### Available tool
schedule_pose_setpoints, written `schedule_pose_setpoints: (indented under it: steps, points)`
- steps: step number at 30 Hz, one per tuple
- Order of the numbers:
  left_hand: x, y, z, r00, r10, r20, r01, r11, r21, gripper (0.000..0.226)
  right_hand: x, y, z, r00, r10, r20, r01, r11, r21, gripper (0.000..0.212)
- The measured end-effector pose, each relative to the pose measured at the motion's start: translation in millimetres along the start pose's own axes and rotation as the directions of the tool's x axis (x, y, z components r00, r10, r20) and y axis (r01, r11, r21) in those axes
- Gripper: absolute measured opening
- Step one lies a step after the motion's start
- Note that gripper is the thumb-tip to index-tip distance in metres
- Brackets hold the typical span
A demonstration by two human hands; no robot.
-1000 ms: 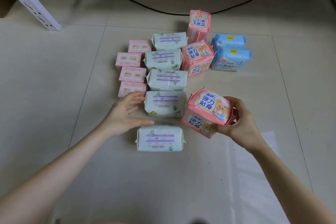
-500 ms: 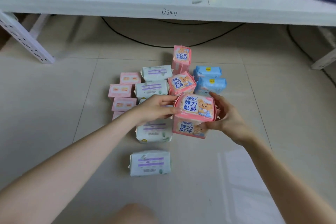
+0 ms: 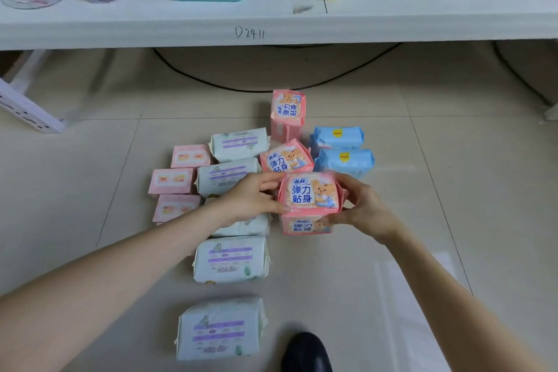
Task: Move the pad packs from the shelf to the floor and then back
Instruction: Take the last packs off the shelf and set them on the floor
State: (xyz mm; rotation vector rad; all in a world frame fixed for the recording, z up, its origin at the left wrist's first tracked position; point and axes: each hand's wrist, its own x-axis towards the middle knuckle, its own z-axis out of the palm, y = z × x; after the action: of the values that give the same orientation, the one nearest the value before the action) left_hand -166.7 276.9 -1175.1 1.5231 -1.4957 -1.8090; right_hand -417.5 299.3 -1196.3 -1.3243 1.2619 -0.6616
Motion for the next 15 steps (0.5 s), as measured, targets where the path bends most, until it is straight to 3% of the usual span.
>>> schedule_pose_setpoints:
  steps: [11,15]
  points:
    - [22,-25,1,0.997,-0.072,0.021,0.071,0.997,0.038,0.06,15,49,24,0.996,0.08,0.025,-0.081,0.995,0.063,0.084]
    - [25,-20,-4,0.995,-0.104,0.007,0.103,0.993,0.055,0.076,15,47,22,0.994,0.106,0.032,-0.105,0.994,-0.021,0.089]
